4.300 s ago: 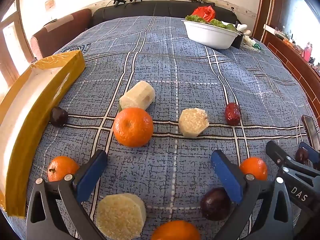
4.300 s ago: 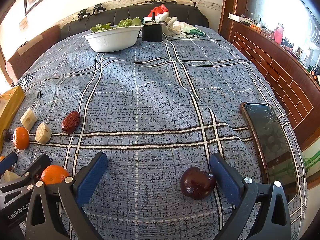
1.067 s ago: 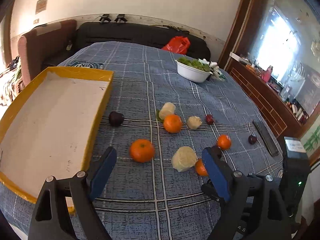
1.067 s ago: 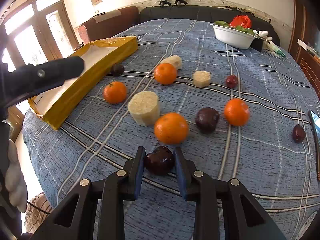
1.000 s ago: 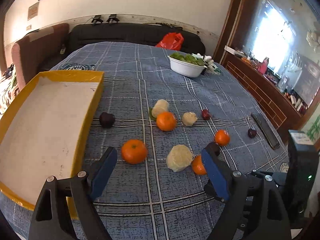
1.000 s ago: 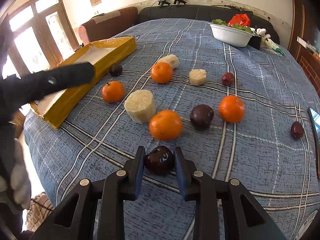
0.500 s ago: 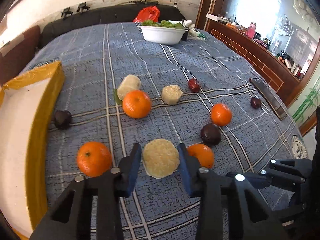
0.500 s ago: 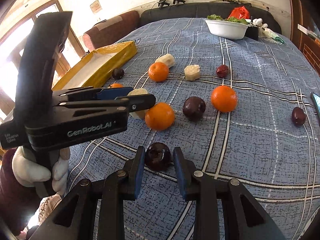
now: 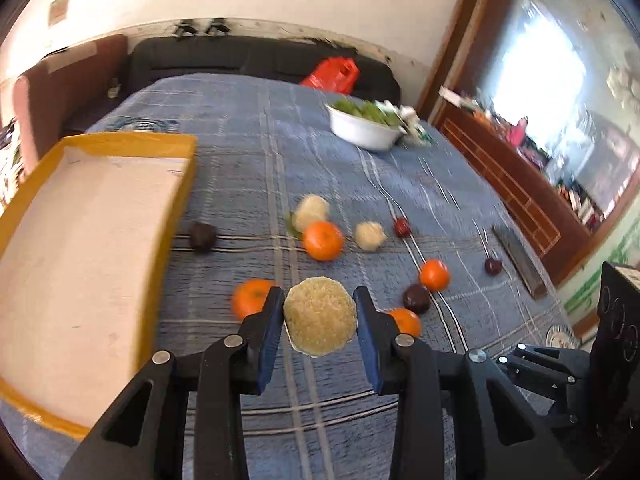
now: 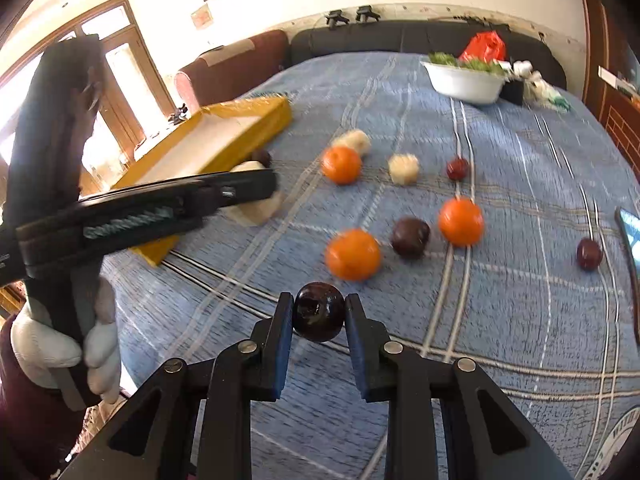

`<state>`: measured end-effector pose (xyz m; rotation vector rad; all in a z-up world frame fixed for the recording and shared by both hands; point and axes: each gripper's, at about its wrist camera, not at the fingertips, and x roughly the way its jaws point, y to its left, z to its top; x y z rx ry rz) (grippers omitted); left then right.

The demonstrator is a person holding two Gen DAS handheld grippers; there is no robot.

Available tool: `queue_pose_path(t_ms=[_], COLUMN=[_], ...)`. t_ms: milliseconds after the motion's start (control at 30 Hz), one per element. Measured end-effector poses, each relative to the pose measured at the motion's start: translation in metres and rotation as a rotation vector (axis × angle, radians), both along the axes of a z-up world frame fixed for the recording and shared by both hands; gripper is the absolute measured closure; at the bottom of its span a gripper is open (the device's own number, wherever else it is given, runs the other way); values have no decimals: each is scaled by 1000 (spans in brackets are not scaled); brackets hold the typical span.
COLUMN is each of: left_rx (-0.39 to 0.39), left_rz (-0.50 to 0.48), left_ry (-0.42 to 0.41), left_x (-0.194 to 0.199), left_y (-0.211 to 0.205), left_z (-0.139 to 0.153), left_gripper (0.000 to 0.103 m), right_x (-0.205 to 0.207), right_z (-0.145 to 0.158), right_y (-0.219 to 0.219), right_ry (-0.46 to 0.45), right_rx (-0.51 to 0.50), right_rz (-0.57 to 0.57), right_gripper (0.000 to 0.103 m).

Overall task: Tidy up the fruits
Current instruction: 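Lower the yam slice into the yellow tray with the left gripper while the right gripper drops the plum there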

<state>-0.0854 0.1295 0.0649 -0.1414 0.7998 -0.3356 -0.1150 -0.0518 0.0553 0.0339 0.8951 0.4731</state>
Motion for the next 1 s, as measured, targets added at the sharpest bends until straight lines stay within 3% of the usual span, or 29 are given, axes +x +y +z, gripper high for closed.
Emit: queue_pose_path(t_ms=[167, 300, 433, 667, 800, 1000], left_rx=[8, 61, 85, 60, 28, -10], left_rz=[187, 351, 453, 512, 523, 561], left_ry=[-30, 3, 47, 87, 86, 61], left_x=[-12, -9, -1, -1, -10, -28], left_y=[74, 132, 174, 208, 222, 231], left_z=[19, 13, 2, -15, -17, -6], left_gripper=[69, 69, 68, 68, 66, 48], right_x=[5, 18, 31, 57, 62, 66], right_z=[29, 45, 47, 16, -1, -11], right_y=[41, 92, 150, 221, 238, 251], right_ry=[-42, -48, -42, 68, 105, 114], right_rx=[12, 47, 60, 76, 56, 37], right_rz=[82, 176, 264, 324, 329, 320], right_gripper=[74, 74, 74, 74, 74, 70])
